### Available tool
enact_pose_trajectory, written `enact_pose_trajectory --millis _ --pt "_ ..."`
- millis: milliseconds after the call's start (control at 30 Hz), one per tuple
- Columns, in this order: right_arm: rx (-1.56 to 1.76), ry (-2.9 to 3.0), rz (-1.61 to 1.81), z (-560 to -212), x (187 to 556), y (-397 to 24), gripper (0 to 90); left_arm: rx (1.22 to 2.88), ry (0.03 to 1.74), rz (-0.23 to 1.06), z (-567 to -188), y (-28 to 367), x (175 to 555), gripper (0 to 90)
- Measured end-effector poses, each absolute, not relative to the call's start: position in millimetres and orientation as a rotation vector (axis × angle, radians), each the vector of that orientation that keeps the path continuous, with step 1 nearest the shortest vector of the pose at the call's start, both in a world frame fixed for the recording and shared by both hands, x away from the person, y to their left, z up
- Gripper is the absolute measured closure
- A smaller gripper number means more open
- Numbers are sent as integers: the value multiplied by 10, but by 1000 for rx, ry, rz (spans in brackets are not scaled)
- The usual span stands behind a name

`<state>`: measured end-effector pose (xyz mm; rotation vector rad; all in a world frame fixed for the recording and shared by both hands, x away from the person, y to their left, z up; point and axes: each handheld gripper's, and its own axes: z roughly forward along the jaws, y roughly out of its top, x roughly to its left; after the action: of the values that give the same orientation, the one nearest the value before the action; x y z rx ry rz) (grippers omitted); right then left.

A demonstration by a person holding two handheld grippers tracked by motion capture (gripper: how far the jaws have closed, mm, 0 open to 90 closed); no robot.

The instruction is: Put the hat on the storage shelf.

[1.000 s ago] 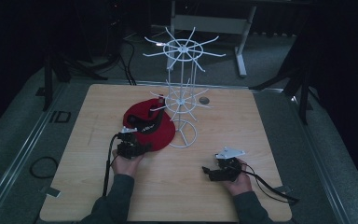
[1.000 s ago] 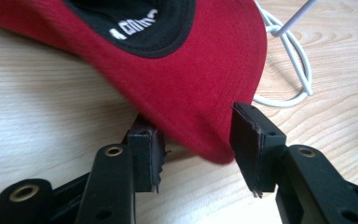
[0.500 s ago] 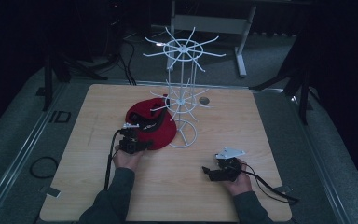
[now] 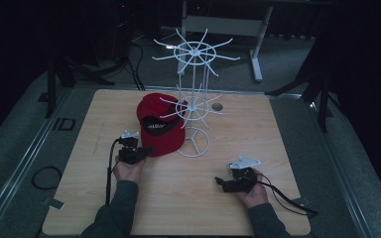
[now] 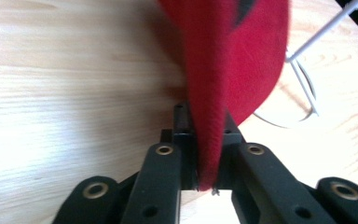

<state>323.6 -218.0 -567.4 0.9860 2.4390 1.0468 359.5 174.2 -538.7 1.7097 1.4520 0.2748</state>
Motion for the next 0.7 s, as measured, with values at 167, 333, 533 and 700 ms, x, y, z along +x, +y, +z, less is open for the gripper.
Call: enact_pose_trajectory --millis 167,333,533,700 --pt "987 2439 1047 -5673 3236 -2180 201 1674 1470 311 -5392 1814 3560 858" --pt "986 2439 1046 -5673 3237 -2180 201 1644 1479 337 -5382 1876 3526 860" --pt "988 2439 1047 -5673 3236 -2180 200 1623 1470 351 -5337 1932 3510 860" --pt "987 2439 1047 -5673 3236 -2180 201 1591 1459 373 -5248 1975 3506 860"
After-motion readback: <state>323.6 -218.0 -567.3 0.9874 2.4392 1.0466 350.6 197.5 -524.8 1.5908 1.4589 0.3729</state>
